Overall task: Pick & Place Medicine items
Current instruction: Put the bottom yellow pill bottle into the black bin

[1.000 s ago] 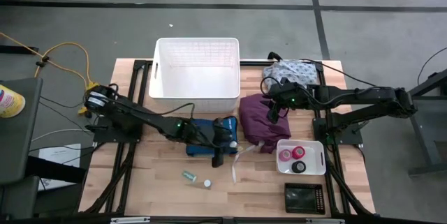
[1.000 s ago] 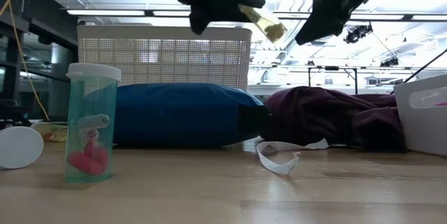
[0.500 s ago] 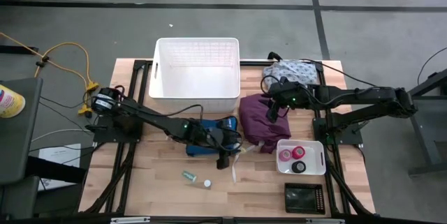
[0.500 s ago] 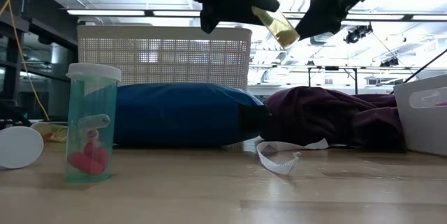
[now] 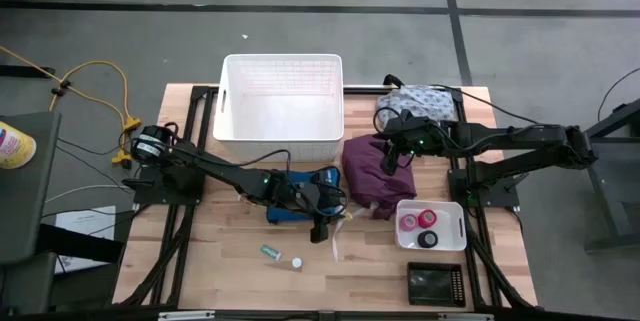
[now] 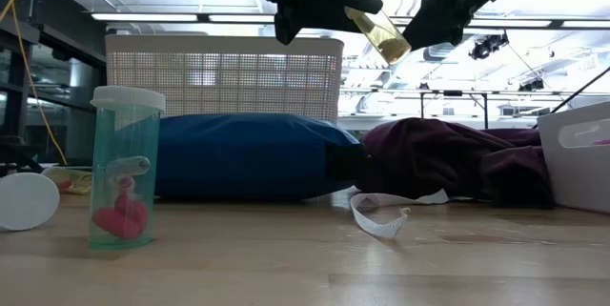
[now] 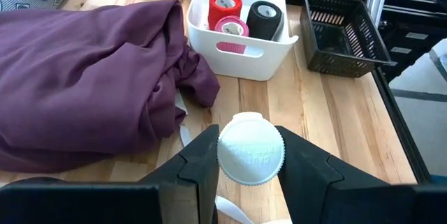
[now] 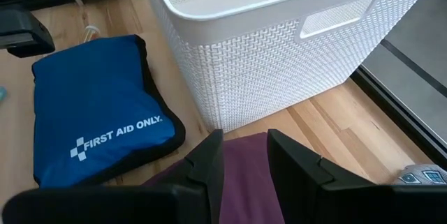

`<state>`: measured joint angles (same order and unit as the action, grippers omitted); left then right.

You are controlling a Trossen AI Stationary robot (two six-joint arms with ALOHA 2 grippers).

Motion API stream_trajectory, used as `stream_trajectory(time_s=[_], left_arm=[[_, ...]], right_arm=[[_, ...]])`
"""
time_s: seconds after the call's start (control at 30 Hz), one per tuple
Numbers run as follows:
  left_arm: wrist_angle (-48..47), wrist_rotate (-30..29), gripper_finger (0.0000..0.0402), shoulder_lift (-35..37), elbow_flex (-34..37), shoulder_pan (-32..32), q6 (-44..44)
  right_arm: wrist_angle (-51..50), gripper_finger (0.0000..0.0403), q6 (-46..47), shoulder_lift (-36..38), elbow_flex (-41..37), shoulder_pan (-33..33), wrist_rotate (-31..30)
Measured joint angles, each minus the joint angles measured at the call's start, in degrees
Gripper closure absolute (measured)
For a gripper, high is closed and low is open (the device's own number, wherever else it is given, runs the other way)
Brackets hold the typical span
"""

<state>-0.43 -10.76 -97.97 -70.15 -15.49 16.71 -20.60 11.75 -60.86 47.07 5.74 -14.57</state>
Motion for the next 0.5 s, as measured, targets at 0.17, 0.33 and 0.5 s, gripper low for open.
stream_trajectory(time_s=[0.17,0.33,0.5], left_arm=[[0.04,0.00,0.0282,0.02,0.00,0.00,0.00],[0.04,0.02,0.0282,0.04,0.00,0.00,-0.02],[0.00,0.04,0.0282,0.04,0.00,0.00,-0.02]], right_arm=[[1.35,0.0305,0.79,0.00,0.00,0.00,0.61],[4.45,0.0305,1.05,0.00,0.00,0.00,1.70],[6.39,0.0305,-0.44,0.00,0.00,0.00,5.51]])
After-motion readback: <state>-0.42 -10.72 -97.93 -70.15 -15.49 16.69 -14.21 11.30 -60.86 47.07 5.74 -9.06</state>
